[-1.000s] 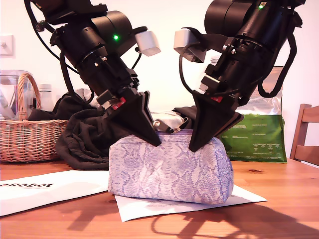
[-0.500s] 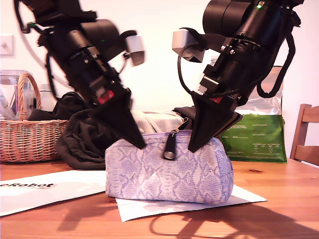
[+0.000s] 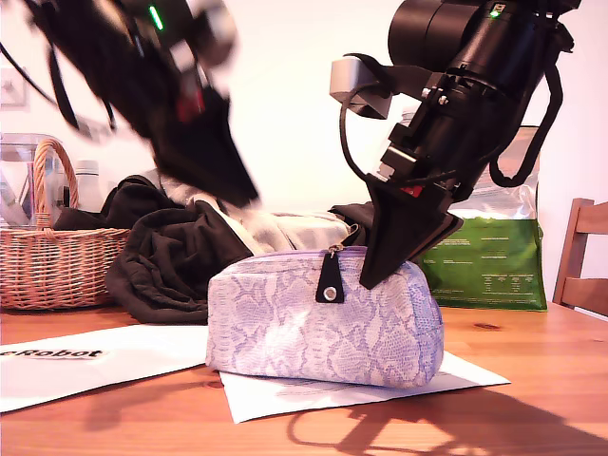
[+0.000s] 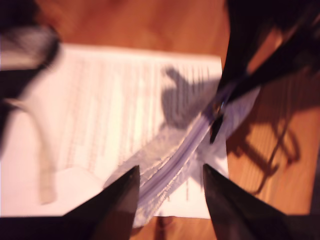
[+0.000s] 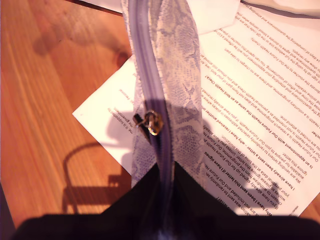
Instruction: Open the zipper in the zip bag in front of you
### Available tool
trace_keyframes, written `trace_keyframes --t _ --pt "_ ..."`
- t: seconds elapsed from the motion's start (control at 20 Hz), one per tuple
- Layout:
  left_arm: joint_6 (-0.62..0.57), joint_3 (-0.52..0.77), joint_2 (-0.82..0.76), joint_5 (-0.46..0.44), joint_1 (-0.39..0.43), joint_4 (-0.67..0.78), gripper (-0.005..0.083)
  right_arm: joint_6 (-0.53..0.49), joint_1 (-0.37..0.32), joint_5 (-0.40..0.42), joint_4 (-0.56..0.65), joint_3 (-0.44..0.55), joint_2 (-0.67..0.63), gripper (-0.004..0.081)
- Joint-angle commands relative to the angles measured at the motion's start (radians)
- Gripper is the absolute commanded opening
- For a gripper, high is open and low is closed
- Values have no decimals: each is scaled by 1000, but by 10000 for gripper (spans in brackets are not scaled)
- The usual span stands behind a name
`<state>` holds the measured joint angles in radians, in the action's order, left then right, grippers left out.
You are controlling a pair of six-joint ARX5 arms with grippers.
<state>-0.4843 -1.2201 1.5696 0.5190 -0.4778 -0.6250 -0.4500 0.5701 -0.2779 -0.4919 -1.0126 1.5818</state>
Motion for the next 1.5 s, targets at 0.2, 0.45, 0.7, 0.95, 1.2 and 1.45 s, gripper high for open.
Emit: trace_keyframes --t 0.2,0.45,0.7,0.95,1.2,1.45 --pt "138 32 -27 178 20 -55 -28 5 -4 0 10 13 11 -13" --pt "257 233 -67 216 18 217 -22 9 -4 0 12 13 11 -13" --pt "439 560 -179 190 11 772 -22 10 -4 0 16 13 11 -13" --pt "603 771 -208 108 -58 1223 -22 17 -4 0 19 13 11 -13" --pt "650 800 -164 -64 -154 1355 -9 32 -4 0 19 13 11 -13" --pt "650 799 -38 -64 -177 1424 248 32 -4 0 16 13 11 -13"
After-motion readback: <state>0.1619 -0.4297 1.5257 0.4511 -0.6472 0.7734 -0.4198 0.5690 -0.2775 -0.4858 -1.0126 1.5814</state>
